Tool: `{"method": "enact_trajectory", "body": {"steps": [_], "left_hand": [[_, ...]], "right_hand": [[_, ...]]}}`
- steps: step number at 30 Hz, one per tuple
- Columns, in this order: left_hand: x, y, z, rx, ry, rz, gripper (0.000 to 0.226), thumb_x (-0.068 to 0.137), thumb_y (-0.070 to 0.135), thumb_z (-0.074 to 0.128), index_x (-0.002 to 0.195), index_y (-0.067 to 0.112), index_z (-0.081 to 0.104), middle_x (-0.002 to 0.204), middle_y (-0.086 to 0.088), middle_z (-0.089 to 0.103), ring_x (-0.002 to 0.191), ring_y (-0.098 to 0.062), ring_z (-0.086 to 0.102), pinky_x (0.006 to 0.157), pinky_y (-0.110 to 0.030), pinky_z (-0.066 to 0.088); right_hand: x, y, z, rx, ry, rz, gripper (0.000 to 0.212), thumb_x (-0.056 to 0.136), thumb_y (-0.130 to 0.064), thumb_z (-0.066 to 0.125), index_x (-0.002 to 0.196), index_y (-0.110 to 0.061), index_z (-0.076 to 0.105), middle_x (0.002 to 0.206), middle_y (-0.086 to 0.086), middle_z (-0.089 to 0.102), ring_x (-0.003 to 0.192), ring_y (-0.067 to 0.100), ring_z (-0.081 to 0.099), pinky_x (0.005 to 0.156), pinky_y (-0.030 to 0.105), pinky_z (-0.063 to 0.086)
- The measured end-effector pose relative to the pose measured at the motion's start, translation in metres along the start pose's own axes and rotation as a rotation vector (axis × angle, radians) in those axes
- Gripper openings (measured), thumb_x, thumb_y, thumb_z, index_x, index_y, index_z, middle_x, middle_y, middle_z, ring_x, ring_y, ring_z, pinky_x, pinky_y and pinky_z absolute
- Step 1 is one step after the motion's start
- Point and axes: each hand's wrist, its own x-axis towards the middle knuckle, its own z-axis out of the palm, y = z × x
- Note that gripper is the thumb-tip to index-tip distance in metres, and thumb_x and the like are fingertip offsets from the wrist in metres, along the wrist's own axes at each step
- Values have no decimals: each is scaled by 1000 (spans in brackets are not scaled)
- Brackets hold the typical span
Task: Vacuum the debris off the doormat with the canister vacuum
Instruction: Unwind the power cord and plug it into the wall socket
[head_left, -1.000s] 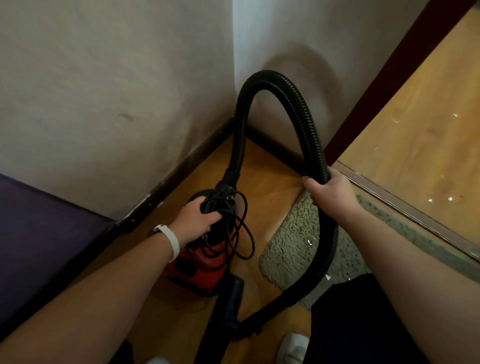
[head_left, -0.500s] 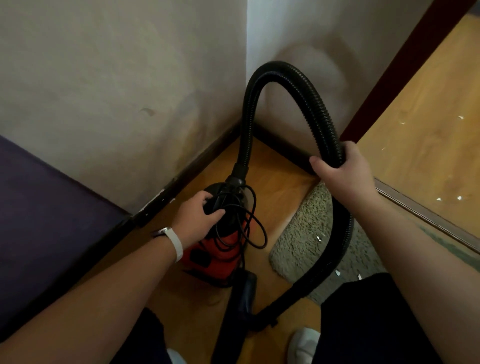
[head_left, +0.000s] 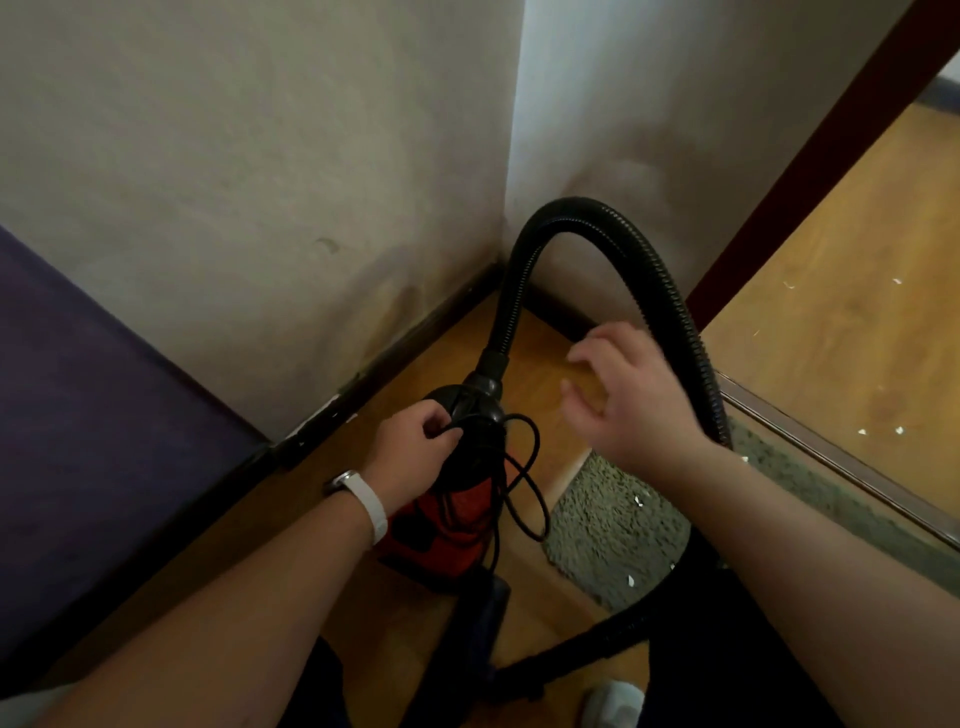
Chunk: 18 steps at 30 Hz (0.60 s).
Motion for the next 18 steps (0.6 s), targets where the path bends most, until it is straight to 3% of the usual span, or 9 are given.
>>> {"method": "enact_trajectory", "body": {"steps": [4, 8, 12, 15, 18], "left_hand": [[-7, 8, 0, -206, -46, -13, 14, 93, 21, 70, 82, 13, 64, 76, -6, 67, 69, -16, 64, 62, -26, 51], [-15, 16, -11, -404, -66, -32, 9, 93, 19, 69, 87, 14, 65, 72, -1, 66, 67, -8, 65, 63, -23, 53], [-24, 19, -28, -551, -16, -43, 7, 92, 14, 69, 87, 12, 66, 73, 1, 69, 70, -10, 68, 60, -19, 53], [-27, 18, -40, -594, 46, -22, 12, 91, 10, 70, 81, 11, 64, 62, 6, 65, 58, -6, 63, 54, -18, 49], [-24, 14, -54, -611, 112, -23, 19, 93, 4, 66, 76, 10, 60, 47, 13, 55, 43, 2, 49, 46, -12, 39]], "right_hand": [[6, -13, 33, 176, -376, 145, 40, 93, -40, 62, 128, -22, 55, 120, -7, 48, 114, 12, 48, 85, 23, 40], [13, -12, 61, 235, -639, 219, 55, 92, -49, 61, 138, -25, 45, 128, -3, 48, 121, 18, 45, 95, 30, 41], [19, -18, 73, 340, -752, 221, 34, 93, -49, 59, 114, -22, 61, 109, -3, 60, 103, 18, 58, 86, 36, 51], [23, -27, 76, 429, -843, 263, 26, 95, -43, 59, 98, -17, 64, 94, 2, 66, 86, 21, 64, 76, 38, 52], [25, -34, 83, 469, -866, 254, 22, 94, -32, 60, 95, -10, 65, 93, 12, 67, 85, 30, 64, 68, 36, 46]]}}
